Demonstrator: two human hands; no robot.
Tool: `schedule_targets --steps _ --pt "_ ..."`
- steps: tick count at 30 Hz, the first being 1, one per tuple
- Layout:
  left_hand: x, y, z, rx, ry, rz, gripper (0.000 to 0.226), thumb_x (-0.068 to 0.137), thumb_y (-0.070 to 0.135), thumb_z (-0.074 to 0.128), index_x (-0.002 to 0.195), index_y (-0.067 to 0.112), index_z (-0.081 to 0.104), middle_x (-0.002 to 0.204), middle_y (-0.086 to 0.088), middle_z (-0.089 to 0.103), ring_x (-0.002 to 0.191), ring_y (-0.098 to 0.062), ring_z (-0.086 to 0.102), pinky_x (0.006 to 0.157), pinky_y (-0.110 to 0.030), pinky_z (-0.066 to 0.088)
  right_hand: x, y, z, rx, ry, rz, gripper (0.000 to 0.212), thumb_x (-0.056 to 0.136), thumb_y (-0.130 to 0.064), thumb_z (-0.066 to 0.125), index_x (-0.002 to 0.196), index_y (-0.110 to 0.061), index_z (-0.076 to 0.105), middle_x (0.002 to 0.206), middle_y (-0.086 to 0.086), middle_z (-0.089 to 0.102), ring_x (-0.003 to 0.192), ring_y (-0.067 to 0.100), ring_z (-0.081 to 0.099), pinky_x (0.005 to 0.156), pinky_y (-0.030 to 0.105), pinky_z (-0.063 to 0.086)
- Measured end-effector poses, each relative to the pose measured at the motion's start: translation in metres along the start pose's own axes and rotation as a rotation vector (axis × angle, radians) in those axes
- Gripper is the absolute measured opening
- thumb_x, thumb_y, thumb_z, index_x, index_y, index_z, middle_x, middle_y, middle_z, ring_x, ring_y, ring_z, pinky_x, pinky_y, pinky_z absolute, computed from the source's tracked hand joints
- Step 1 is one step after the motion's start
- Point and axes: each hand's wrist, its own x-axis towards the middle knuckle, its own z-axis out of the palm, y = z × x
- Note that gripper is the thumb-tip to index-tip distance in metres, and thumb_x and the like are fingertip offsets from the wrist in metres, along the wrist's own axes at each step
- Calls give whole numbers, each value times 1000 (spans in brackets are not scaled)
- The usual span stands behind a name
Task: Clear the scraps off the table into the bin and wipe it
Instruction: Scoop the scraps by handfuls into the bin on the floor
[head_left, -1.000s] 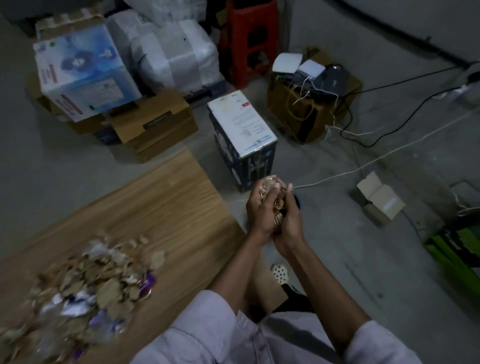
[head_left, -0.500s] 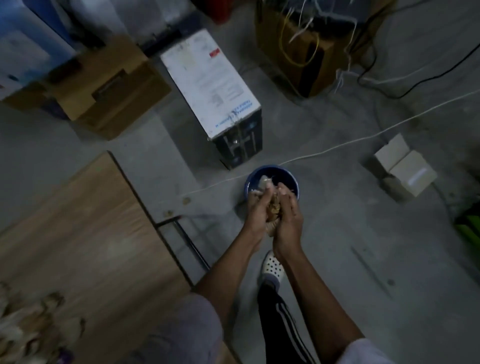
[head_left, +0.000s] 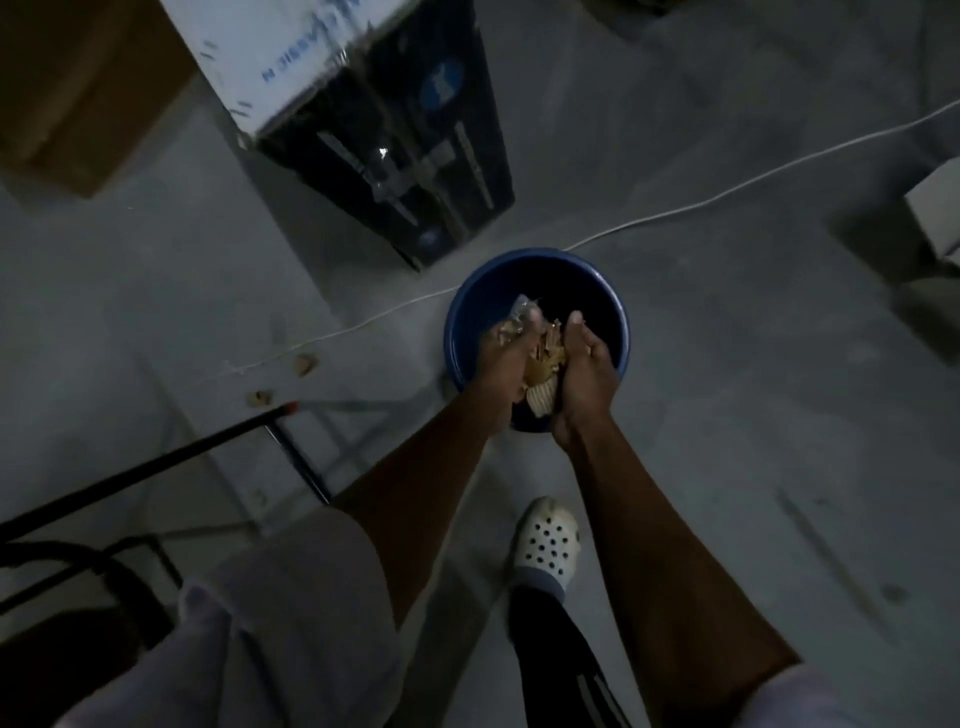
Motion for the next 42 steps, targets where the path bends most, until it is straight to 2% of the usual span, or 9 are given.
schedule_targets --steps 3,8,16,19,21,29,34,38,42 --pt "24 -4 7 58 -8 -36 63 92 58 64 134 11 57 130 -14 66 112 -27 66 80 -31 56 32 14 -1 19 -35 57 50 99 -56 54 120 -13 69 109 10 76 103 29 73 91 48 60" --pt "17 -6 -1 143 -107 -129 170 33 77 84 159 21 -16 166 -16 19 144 -33 37 112 -42 39 40 7 -13 195 -258 244 83 92 -82 29 135 -21 63 126 9 71 115 29 68 98 46 54" --pt "-77 39 -30 51 -212 -52 119 86 54 72 159 25 -17 166 -7 22 144 -28 37 104 -35 38 -56 -35 -11 1 -159 266 78 95 -78 25 141 -24 57 132 10 65 115 34 65 89 51 57" --pt "-103 52 -43 209 -246 15 76 93 37 71 154 17 32 148 -6 50 114 -14 55 86 -23 41 -78 -44 -4 16 -75 169 45 112 -40 27 128 -17 62 110 7 72 93 25 71 61 34 61" --pt "-105 52 -49 296 -242 41 26 93 36 72 109 19 65 103 3 73 75 -3 61 68 -16 46 -84 -45 3 72 -64 141 39 110 -39 35 121 -17 65 106 7 73 88 23 73 63 34 62" --pt "-56 11 -50 355 -72 29 26 100 45 58 85 24 63 77 1 66 69 -15 57 62 -26 43 -58 -23 7 2 -64 200 23 104 -22 53 94 -10 69 81 5 75 62 17 71 50 24 55" --pt "-75 19 -55 305 -73 -22 34 106 42 46 108 15 66 83 -3 64 70 -17 55 68 -28 44 -82 -29 -8 -60 -73 221 28 107 -24 42 101 -19 70 89 0 74 86 21 72 80 35 56" --pt "-139 51 -83 209 -33 99 37 109 26 44 109 -1 69 78 -13 65 57 -17 56 41 -16 45 -154 -54 -2 -147 -95 150 21 106 -29 46 100 -25 65 92 -7 71 83 17 67 67 30 53" --pt "-230 90 -135 172 -9 293 28 101 18 62 94 -8 69 65 -20 67 54 -31 68 55 -38 62 -253 -84 25 -190 -165 44 20 104 -32 50 110 -25 67 103 0 73 93 23 69 78 37 53"
